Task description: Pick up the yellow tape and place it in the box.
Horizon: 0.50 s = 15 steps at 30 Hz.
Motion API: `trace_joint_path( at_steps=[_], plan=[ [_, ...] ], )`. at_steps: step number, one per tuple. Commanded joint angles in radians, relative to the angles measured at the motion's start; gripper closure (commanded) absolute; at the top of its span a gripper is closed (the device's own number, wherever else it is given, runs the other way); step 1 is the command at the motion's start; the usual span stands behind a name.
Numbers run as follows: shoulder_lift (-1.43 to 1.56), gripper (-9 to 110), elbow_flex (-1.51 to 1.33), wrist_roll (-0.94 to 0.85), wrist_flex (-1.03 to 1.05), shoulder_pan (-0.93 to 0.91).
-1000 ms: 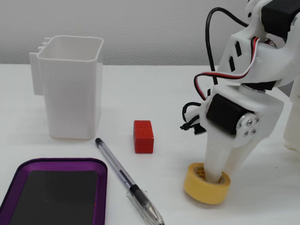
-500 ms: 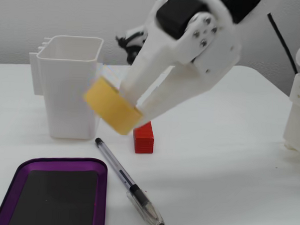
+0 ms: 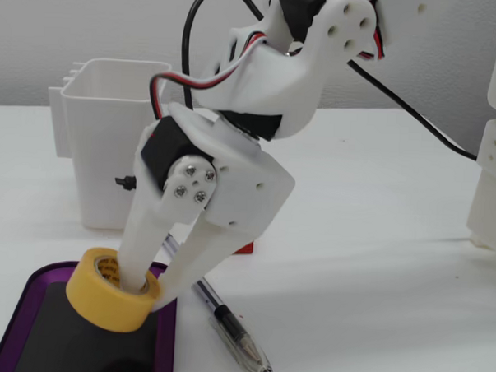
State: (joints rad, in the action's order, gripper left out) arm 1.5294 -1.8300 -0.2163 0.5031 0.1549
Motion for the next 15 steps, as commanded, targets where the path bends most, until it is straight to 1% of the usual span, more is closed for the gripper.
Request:
trace_joint_path(
  at_steps=[1,5,9,15],
  plan=[
    [-0.002,100,0.046,-0.005,-0.014,-0.005],
    [0.006,94,0.043,0.006,0.012,-0.031],
    [0.094,90,0.081,0.008,0.206,-0.058],
    [0.413,87,0.175,0.012,0.525,-0.067]
  ],
)
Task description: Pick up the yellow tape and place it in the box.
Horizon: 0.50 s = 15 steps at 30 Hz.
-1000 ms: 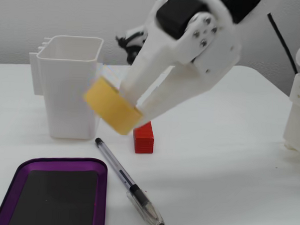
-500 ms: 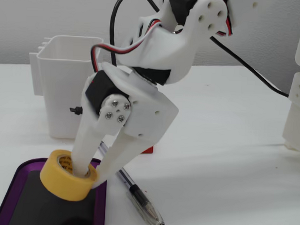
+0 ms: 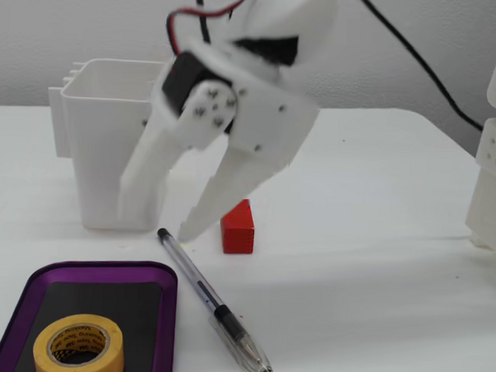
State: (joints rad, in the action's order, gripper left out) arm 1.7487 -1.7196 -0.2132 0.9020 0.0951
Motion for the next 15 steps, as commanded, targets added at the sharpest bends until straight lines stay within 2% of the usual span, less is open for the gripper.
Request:
trace_joint_path(
  at_steps=[1,5,8,12,15],
  plan=[
    [0.261,87,0.066,0.009,0.170,-0.003],
    [0.548,86,0.048,0.012,0.376,-0.002],
    [0.749,86,-0.066,0.048,0.518,-0.003],
    [0.980,86,-0.354,0.107,0.512,-0.018],
    [1.134,86,-0.644,0.115,0.405,-0.018]
  ],
)
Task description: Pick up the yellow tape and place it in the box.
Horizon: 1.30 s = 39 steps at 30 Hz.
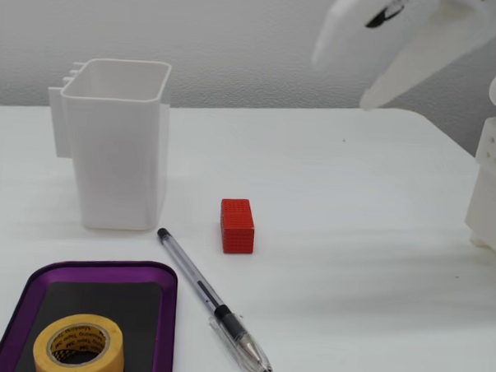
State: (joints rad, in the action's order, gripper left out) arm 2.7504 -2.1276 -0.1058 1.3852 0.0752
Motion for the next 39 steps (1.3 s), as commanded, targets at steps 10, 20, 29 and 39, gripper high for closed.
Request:
trace_joint_path(
  at_steps=[10,20,29,39],
  plan=[
    [0.643,87,-0.865,0.011,-0.275,0.009],
    [0.695,100,-0.969,0.087,-0.219,-0.066],
    [0.695,100,-0.973,0.081,-0.232,-0.061],
    [0.695,101,-0.973,0.081,-0.232,-0.061]
  ],
)
